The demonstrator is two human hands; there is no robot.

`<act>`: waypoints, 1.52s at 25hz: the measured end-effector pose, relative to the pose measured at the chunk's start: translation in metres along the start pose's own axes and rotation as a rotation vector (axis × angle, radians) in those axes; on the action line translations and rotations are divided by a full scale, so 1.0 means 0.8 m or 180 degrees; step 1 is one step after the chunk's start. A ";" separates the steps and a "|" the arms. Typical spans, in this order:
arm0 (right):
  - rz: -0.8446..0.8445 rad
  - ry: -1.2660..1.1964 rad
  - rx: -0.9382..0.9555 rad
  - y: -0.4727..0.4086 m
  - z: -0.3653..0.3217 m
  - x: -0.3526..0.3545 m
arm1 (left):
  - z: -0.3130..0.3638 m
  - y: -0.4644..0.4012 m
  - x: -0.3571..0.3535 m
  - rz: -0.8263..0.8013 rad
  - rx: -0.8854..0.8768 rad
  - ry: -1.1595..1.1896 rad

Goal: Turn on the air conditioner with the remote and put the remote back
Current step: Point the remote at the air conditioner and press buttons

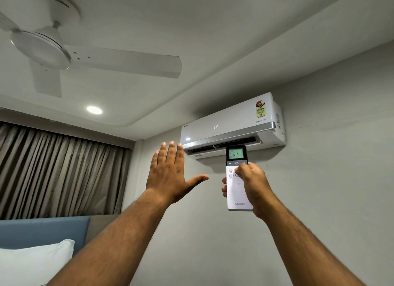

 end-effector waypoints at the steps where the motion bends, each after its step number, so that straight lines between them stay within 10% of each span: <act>1: -0.0006 0.0010 0.0000 0.000 0.001 -0.001 | -0.001 0.000 -0.001 -0.0001 0.0004 -0.0006; 38: 0.0015 -0.0056 0.0057 -0.002 0.013 -0.001 | -0.016 0.002 -0.007 0.0108 -0.0004 -0.0037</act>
Point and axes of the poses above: each hand's wrist, its own y-axis away from the middle knuckle, its own x-axis out of the back of the hand, z = x × y, the point moved 10 cm from there along -y, towards the middle knuckle, and after that the axes turned 13 degrees about x, right-handed, at the moved point
